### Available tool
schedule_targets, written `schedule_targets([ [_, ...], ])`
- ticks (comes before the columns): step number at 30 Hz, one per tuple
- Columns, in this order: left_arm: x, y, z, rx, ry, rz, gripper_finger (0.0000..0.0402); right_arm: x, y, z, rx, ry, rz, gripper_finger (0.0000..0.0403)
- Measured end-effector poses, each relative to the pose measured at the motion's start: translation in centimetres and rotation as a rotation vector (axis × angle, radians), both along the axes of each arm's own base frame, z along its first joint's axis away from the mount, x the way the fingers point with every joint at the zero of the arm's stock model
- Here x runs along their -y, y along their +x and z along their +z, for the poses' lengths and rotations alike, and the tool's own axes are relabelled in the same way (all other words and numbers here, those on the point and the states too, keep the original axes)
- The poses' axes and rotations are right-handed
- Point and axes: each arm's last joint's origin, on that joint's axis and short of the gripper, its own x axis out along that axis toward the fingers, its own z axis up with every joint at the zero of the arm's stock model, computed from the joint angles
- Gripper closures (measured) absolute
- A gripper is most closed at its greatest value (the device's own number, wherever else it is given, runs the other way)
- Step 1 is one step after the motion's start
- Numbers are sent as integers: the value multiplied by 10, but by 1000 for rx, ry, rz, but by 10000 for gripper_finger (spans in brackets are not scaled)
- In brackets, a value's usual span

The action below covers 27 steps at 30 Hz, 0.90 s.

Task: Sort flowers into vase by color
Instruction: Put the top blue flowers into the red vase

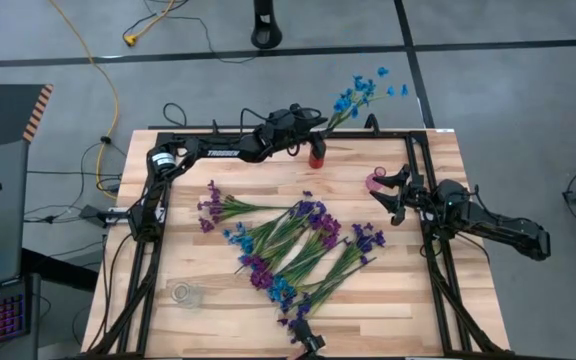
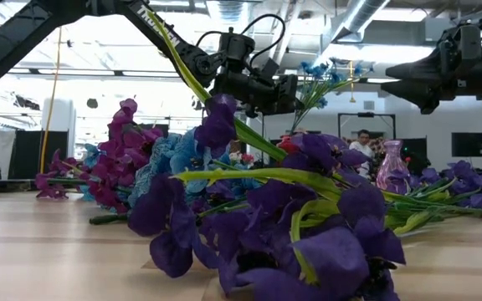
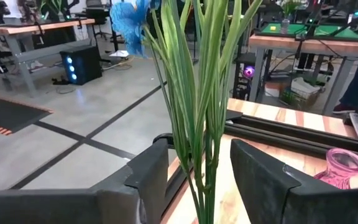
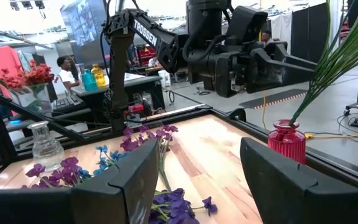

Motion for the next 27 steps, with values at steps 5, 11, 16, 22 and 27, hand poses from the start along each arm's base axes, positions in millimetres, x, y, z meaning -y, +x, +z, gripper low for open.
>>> schedule_targets([
  [5, 0, 0, 0, -1, 0, 3, 288, 0, 0, 0, 0, 0, 0, 150],
  [11, 0, 0, 0, 0, 0, 3, 348, 0, 0, 0, 0, 0, 0, 150],
  [16, 0, 0, 0, 0, 0, 3, 388, 0, 0, 0, 0, 0, 0, 150],
  [22, 0, 0, 0, -1, 2, 16, 398, 0, 0, 0, 0, 0, 0, 150],
  [27, -1, -1, 0, -11, 23, 29, 400, 0, 0, 0, 0, 0, 0, 150],
])
